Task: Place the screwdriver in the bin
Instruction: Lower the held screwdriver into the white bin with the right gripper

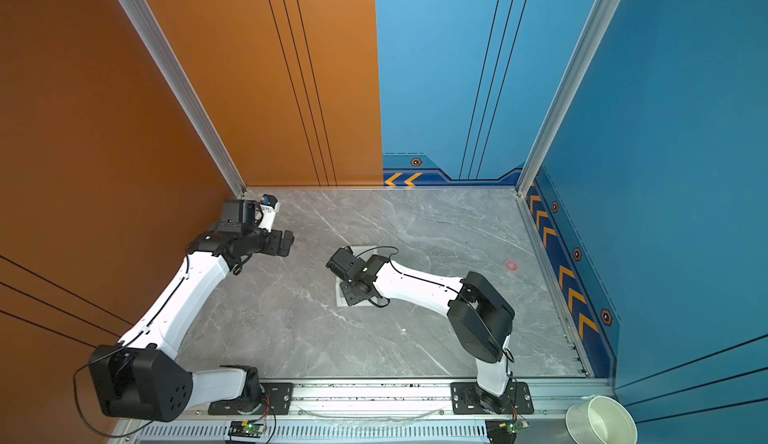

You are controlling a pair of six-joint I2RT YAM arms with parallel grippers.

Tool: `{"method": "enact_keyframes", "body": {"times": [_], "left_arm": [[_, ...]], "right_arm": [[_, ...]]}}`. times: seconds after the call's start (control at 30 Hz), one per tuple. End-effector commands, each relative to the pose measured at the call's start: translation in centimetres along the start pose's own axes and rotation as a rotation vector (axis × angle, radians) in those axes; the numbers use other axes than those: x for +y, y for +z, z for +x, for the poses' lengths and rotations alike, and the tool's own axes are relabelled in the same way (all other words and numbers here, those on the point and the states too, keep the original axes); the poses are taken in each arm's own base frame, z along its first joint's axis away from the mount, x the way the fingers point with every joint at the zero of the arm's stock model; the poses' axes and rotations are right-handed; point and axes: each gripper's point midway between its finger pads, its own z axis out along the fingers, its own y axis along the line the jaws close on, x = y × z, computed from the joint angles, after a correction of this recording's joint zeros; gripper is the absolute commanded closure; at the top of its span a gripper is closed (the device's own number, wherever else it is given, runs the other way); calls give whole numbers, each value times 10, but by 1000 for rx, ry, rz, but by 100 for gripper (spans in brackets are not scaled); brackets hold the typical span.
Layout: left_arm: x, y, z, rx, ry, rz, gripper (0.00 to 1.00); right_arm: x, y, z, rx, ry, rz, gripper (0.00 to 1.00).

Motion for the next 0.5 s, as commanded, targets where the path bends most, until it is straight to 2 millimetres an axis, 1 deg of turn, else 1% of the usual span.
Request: {"method": "enact_keyframes", "body": {"times": [0.0,0.27,0.47], "left_arm": [[-2,-9,-4,-18,-17,20,2],[-4,-8,-1,-14,-14,29,2],[-6,-6,0,-8,-14,37,2]], "right_arm": [[0,5,-15,-30,-4,13,82],[-10,22,-19,-17,20,29,81],[-14,36,-20,-3,22,40,81]]}}
